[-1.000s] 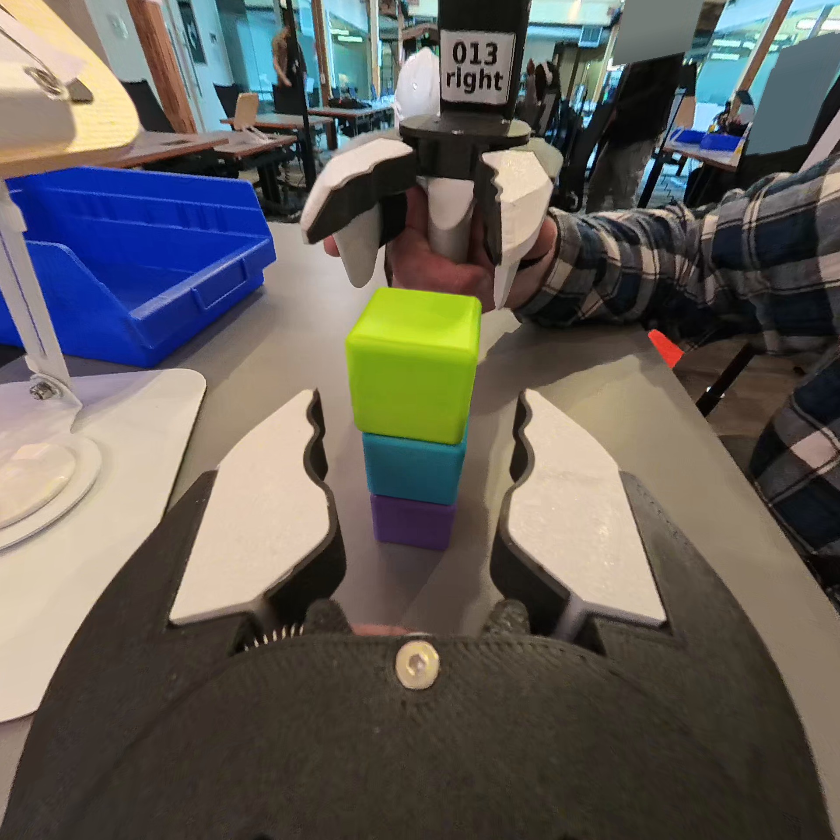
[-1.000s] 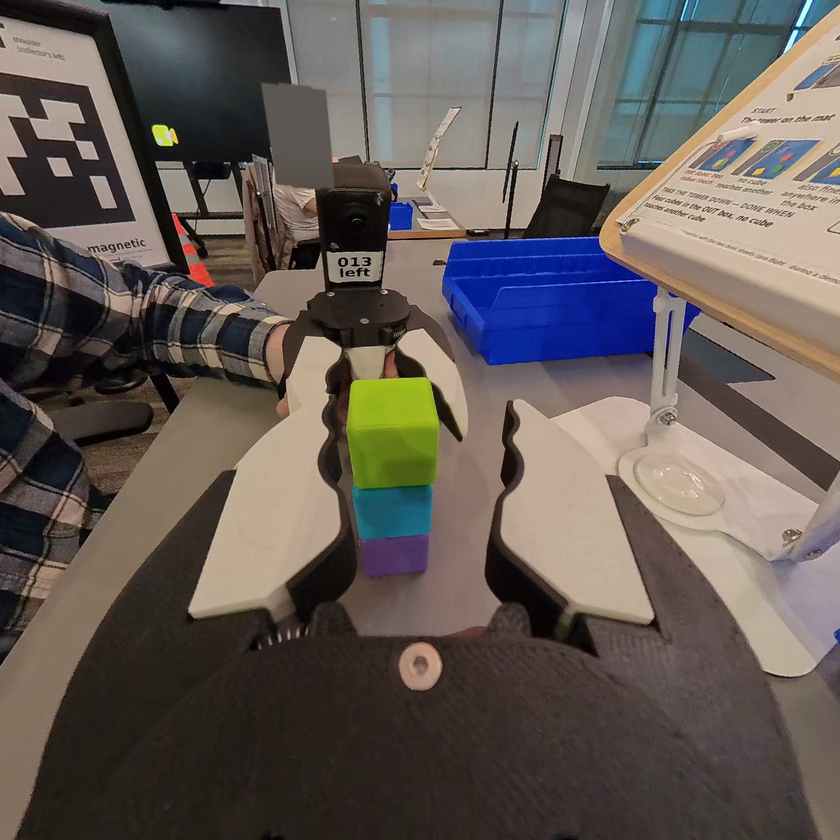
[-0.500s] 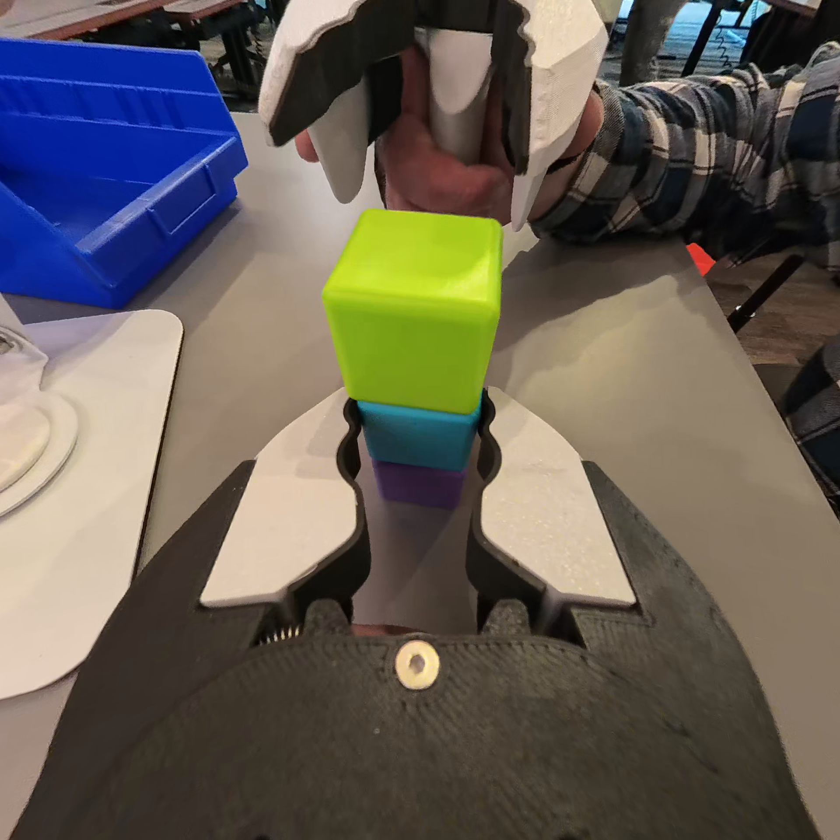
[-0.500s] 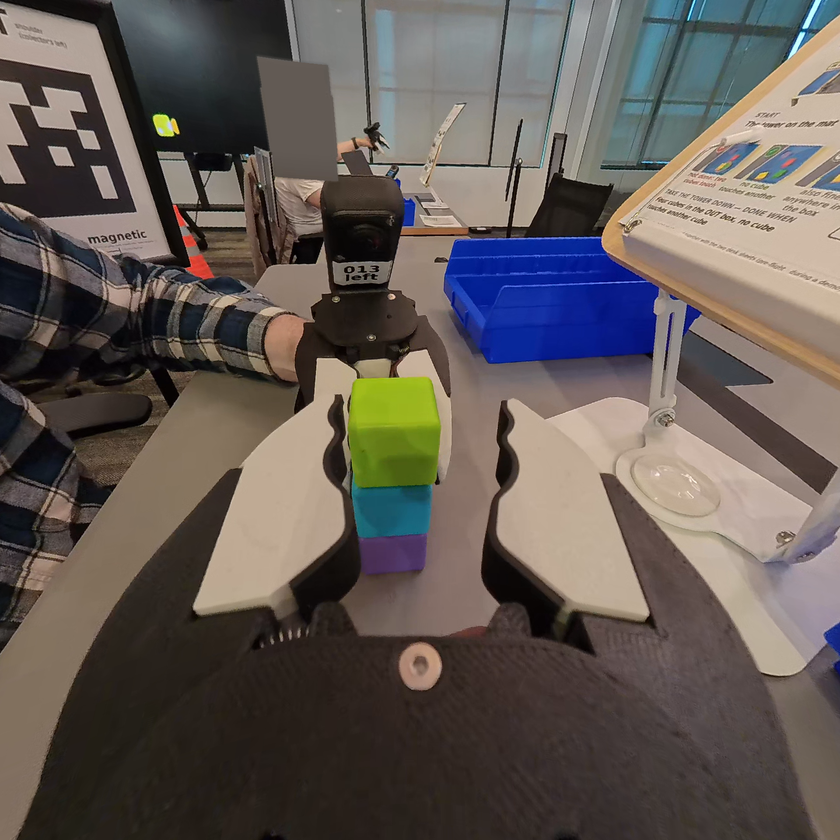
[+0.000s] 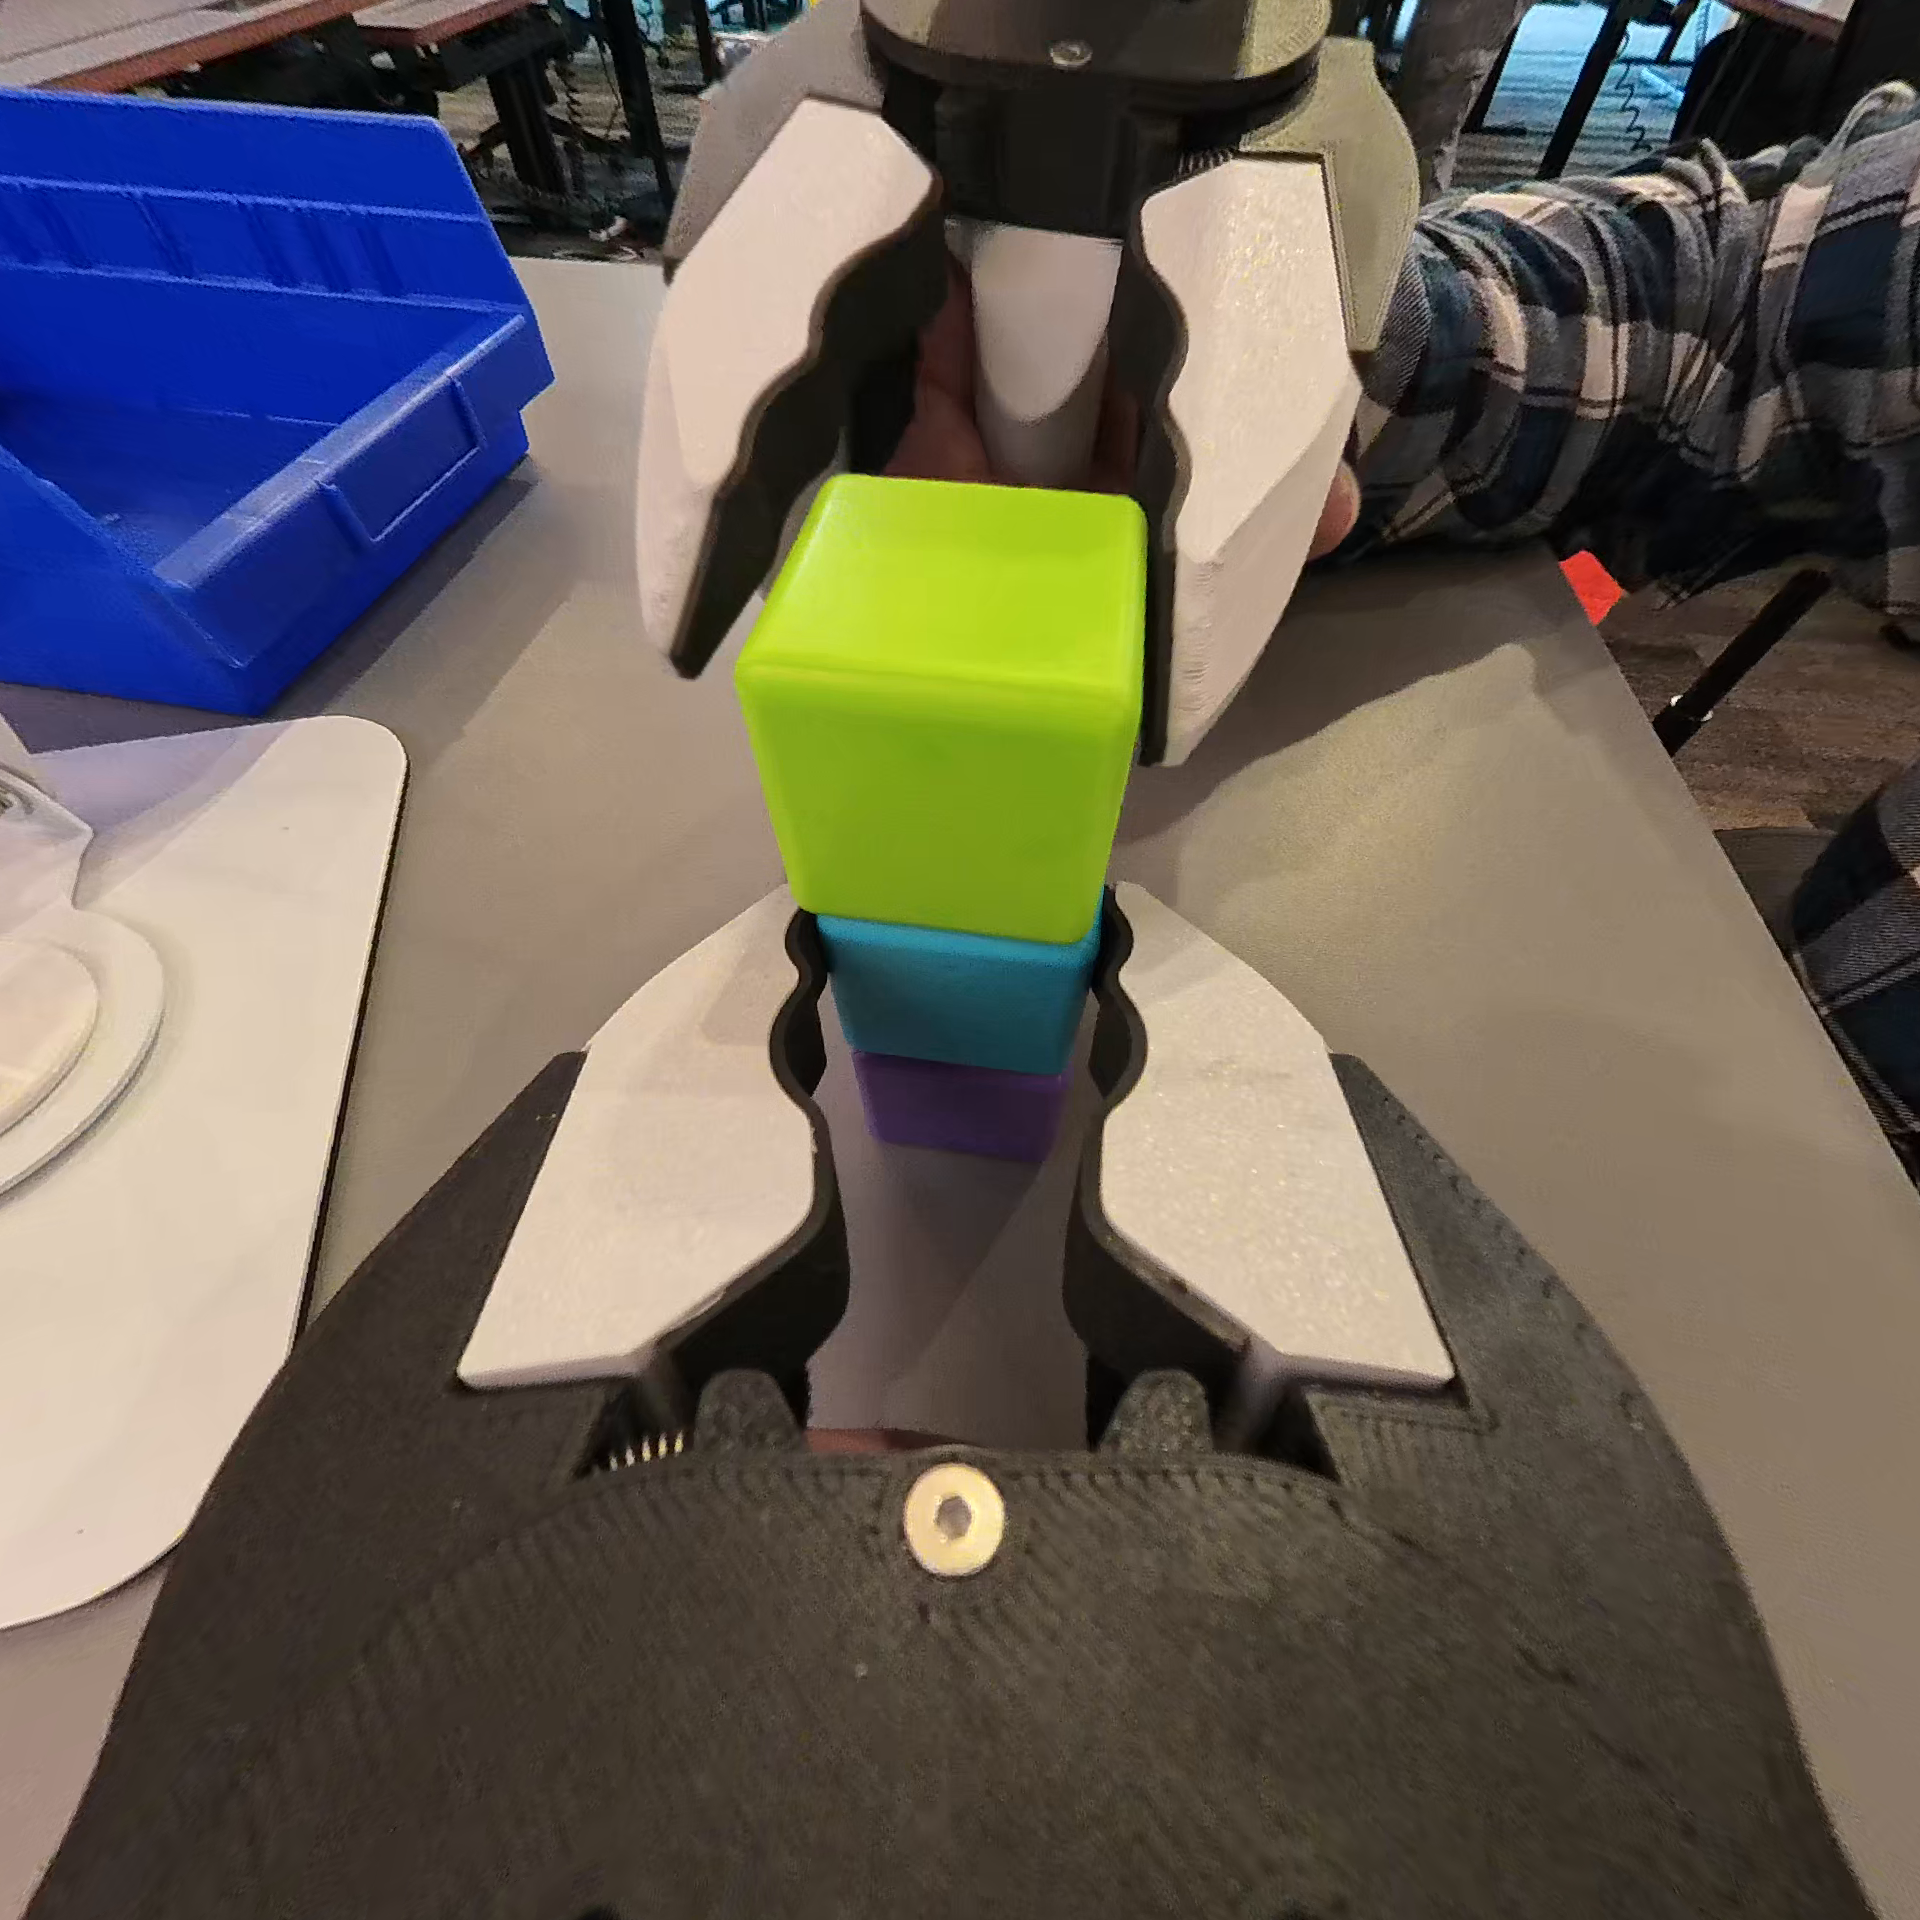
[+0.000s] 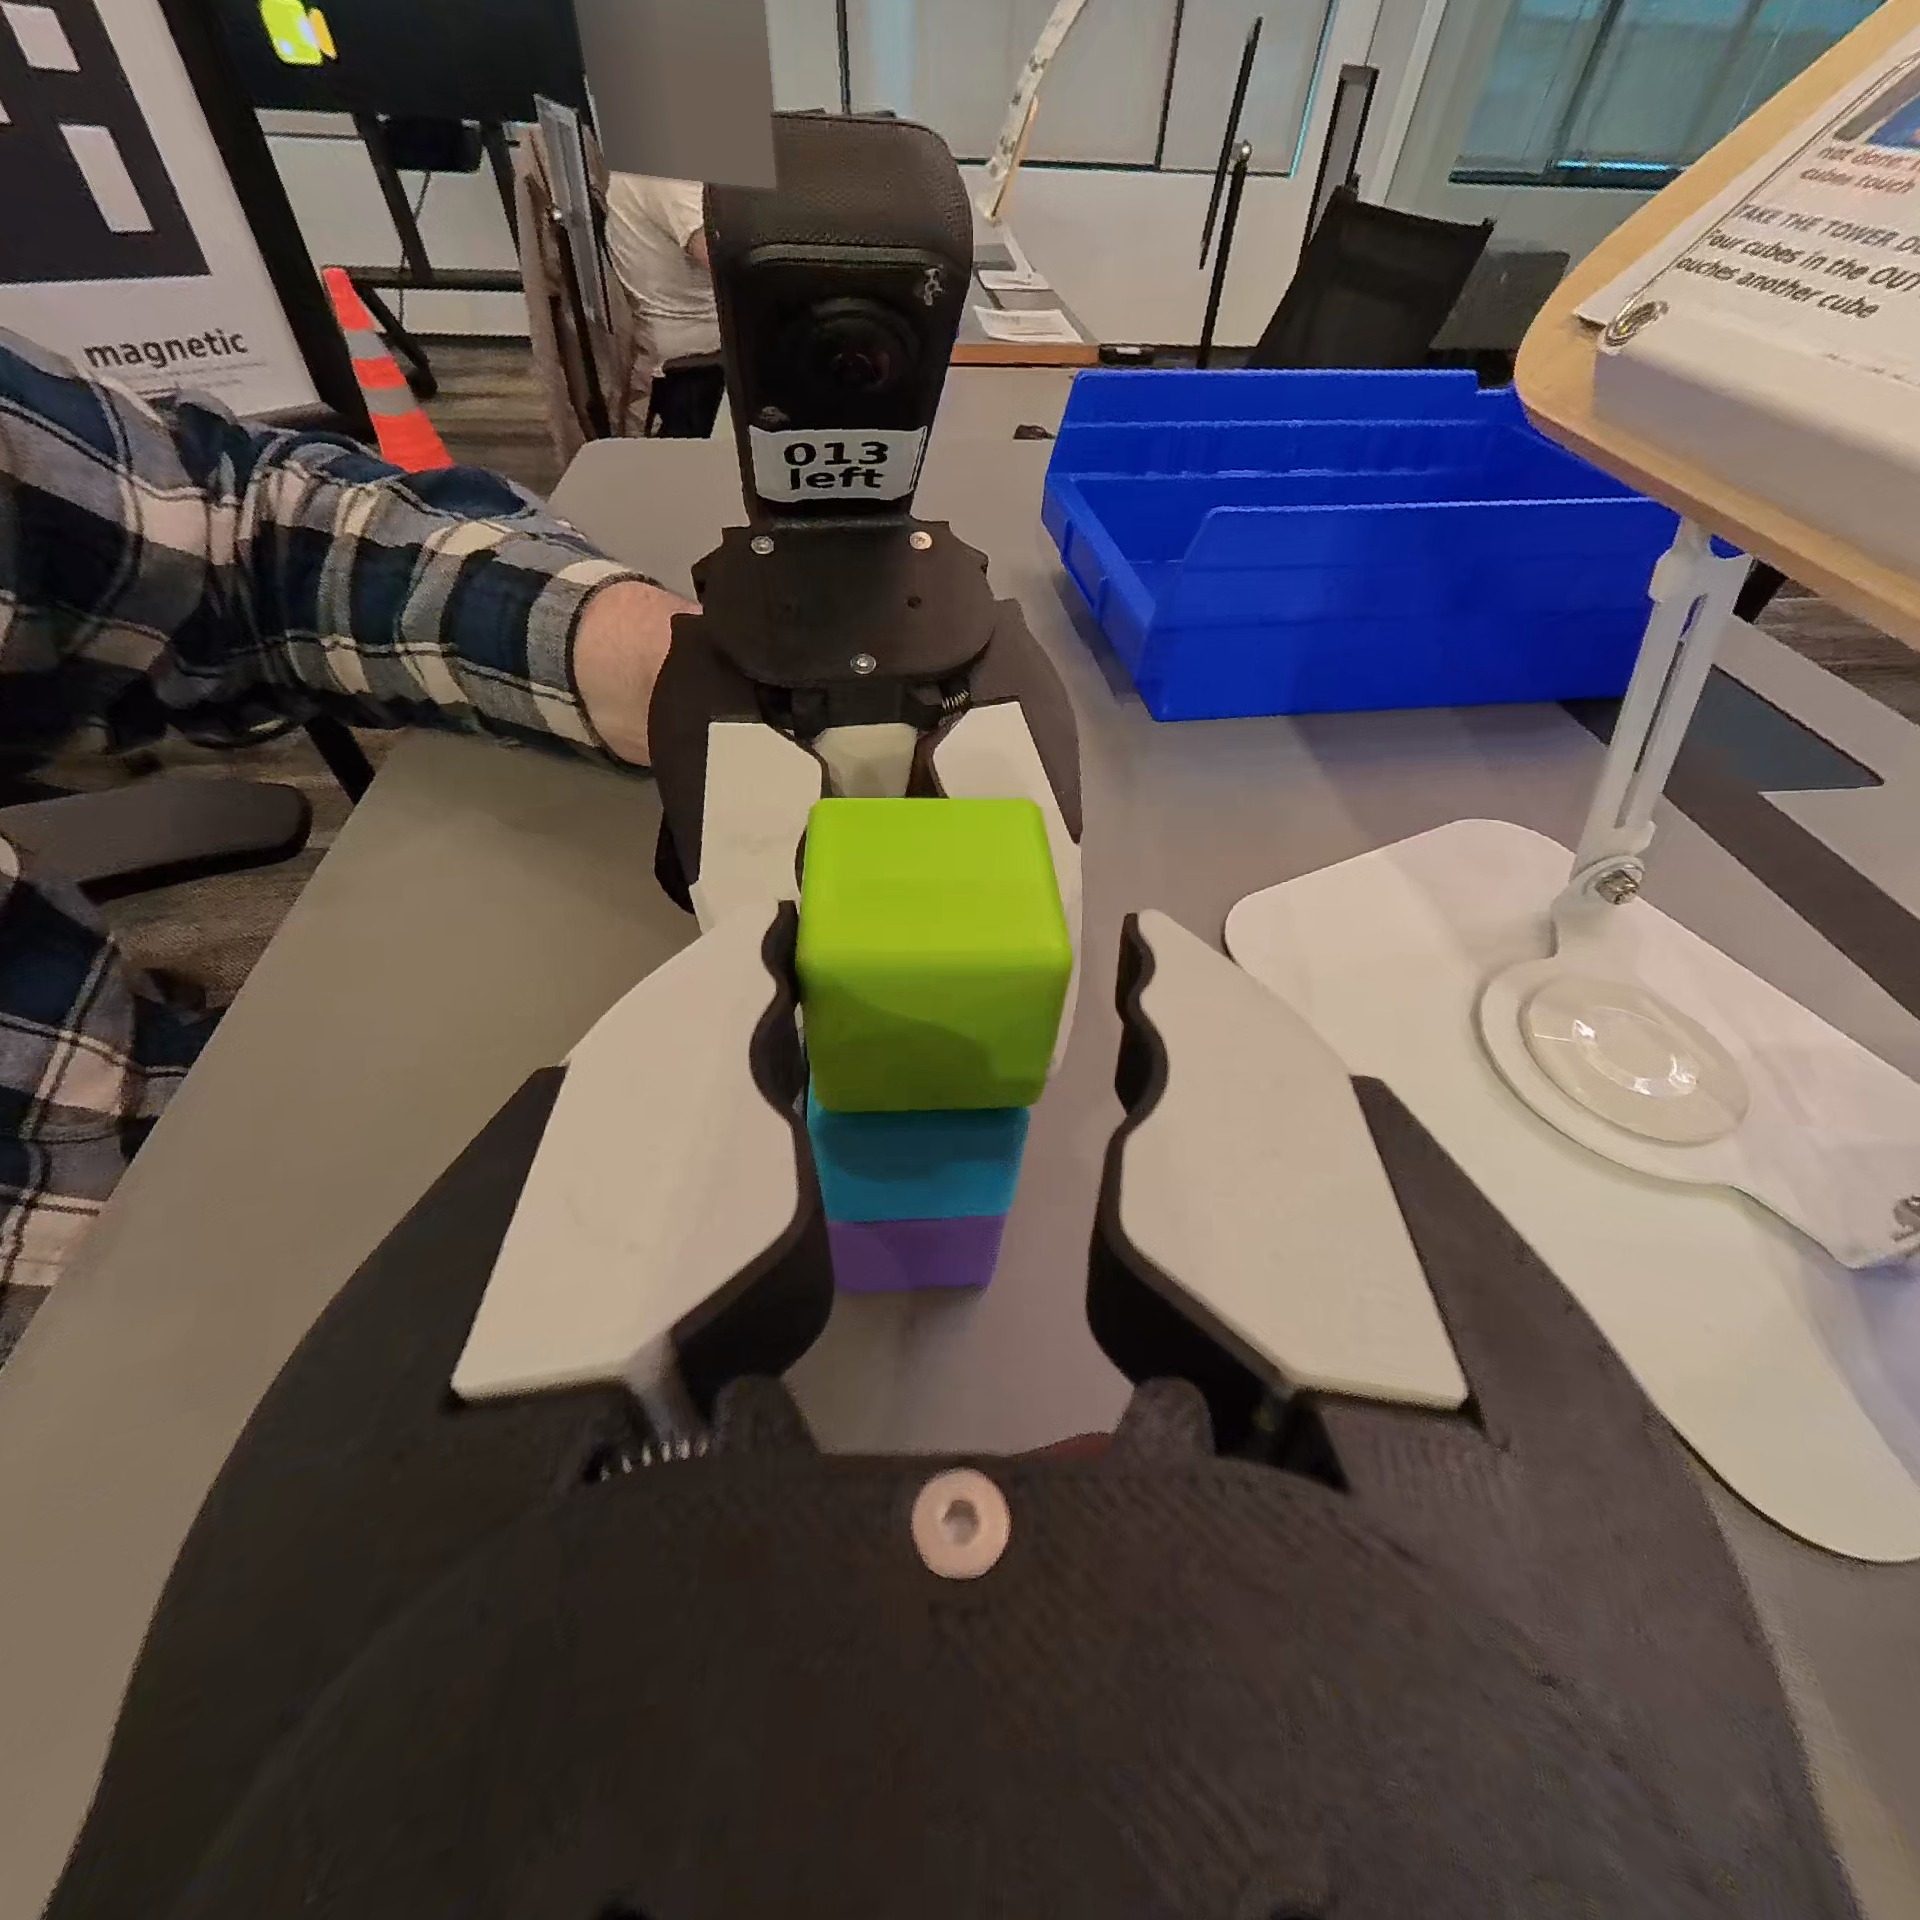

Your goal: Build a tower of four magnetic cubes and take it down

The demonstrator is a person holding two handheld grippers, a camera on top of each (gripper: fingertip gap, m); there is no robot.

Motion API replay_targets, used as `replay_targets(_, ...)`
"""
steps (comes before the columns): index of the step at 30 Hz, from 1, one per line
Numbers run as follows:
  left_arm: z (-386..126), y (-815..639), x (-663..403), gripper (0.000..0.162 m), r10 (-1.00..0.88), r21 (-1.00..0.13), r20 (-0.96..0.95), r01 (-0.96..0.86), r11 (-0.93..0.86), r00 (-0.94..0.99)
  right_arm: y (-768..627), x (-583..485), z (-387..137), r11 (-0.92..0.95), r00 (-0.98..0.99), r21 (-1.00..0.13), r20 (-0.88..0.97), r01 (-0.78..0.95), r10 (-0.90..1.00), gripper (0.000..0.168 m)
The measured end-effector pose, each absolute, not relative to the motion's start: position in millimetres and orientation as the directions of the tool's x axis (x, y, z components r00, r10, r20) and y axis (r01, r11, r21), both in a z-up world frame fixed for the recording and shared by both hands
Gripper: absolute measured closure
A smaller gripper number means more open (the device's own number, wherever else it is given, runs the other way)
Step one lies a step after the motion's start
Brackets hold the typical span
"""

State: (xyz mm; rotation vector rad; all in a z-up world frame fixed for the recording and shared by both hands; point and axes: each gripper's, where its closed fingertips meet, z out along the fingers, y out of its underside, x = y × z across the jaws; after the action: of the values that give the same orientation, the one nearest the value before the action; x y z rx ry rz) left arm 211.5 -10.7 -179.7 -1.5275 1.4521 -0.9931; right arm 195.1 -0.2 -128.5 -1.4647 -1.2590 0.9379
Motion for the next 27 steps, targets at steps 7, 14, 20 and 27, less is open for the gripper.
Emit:
replay_targets(7,-179.8,-9.9,211.5,0.113,-0.999,-0.924,0.016,-0.382,-0.032,0.044,-3.9,191.6,-127.7,-0.003,0.159,-0.971,0.036,0.24,0.987,0.119)
replay_targets(14,-180.1,-10.4,212.4,0.113,-0.999,-0.923,0.012,-0.385,-0.026,0.038,-1.2,193.2,-102.0,-0.03,0.181,-0.991,-0.006,0.128,0.983,0.119)
replay_targets(20,-180.1,-10.5,212.4,0.113,-0.999,-0.923,0.012,-0.385,-0.026,0.038,9.8,214.7,-75.9,0.024,0.264,-0.994,0.051,0.104,0.963,0.119)
replay_targets(27,-180.0,-10.5,212.6,0.113,-0.999,-0.923,0.014,-0.384,-0.027,0.037,65.3,287.0,-29.5,0.041,0.55,-0.996,0.078,0.078,0.832,0.119)
